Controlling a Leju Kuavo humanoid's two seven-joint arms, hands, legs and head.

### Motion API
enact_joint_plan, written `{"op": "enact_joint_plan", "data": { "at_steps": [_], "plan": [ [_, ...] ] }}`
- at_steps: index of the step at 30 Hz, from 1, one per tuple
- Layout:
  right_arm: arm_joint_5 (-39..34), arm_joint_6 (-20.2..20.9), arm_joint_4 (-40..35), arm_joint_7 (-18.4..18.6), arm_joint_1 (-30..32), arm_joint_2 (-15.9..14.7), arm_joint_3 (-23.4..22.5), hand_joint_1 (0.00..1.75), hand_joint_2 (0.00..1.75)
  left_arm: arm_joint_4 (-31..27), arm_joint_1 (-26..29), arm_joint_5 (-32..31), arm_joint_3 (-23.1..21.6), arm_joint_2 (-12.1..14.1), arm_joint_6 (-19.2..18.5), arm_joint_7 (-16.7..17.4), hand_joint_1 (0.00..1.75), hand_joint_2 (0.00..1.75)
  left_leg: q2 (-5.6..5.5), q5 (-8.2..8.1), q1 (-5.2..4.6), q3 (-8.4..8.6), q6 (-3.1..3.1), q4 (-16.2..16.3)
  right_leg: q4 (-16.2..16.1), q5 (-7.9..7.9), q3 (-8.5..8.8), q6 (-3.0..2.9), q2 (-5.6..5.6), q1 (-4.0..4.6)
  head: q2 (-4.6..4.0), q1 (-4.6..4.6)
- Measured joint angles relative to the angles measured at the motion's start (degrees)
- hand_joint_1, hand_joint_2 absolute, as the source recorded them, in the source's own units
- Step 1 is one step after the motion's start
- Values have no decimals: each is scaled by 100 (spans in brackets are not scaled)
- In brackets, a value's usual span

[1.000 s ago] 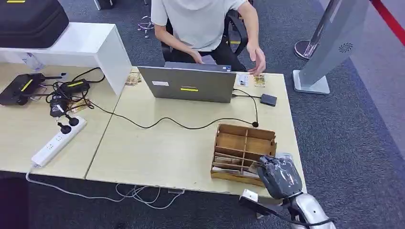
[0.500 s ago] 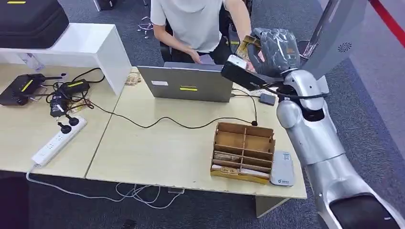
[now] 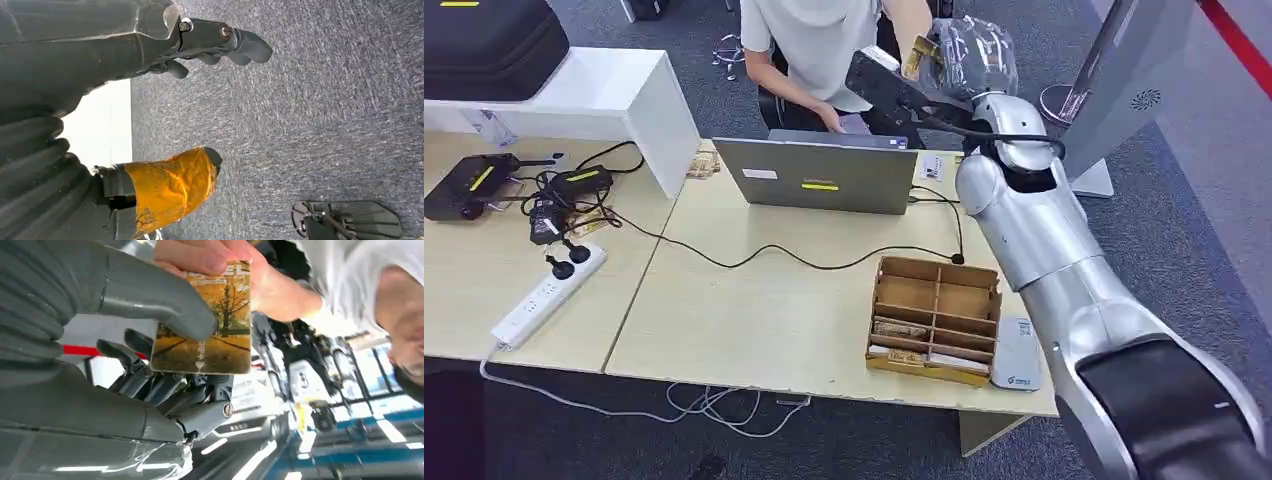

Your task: Pass the card to the sensor for recognition and then transmit it.

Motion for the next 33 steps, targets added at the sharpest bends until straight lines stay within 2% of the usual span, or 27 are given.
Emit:
{"op": "enact_joint_plan", "data": {
  "at_steps": [11, 19, 22, 26, 29, 33],
  "plan": [
    [15, -107, 485, -20, 61, -72, -160, 0, 175, 0, -15, 52, 0, 7, 13, -50, 0, 175, 0, -3, 0, 1, 3, 0, -6, -2, -1, 2, 0, 0, 0, -2],
    [131, -186, 574, -131, 184, -518, -308, 0, 175, 0, 8, 105, 2, 13, 22, -42, 0, 175, 1, -3, -4, 0, 5, 2, -7, 1, 0, 4, -1, -1, 0, -2],
    [186, -203, 599, 0, 205, -629, -332, 0, 175, 0, 6, 129, 2, 17, 22, -42, 0, 175, 1, -4, -3, 4, 5, 4, -10, 0, -2, 4, -1, -1, 0, -2],
    [83, -317, 640, 127, 311, -1135, -437, 0, 175, 0, 28, 278, 35, 26, 24, -42, 0, 175, -52, -3, 0, 2, 6, 6, -16, -5, 8, 6, -51, 1, 0, -2],
    [-160, -444, 693, 179, 566, -1870, -759, 0, 175, 0, 107, 398, 101, 44, 17, -42, 0, 175, -89, -3, 0, -3, 7, 7, -28, -8, 32, 11, -90, 0, 0, 2],
    [-460, -620, 775, 92, 1219, -2786, -1265, 0, 175, 0, 161, 466, 210, 83, 17, 74, 0, 175, -100, -15, -1, -1, 25, 9, -50, -8, 48, 19, -99, 1, 0, -2]
  ]
}}
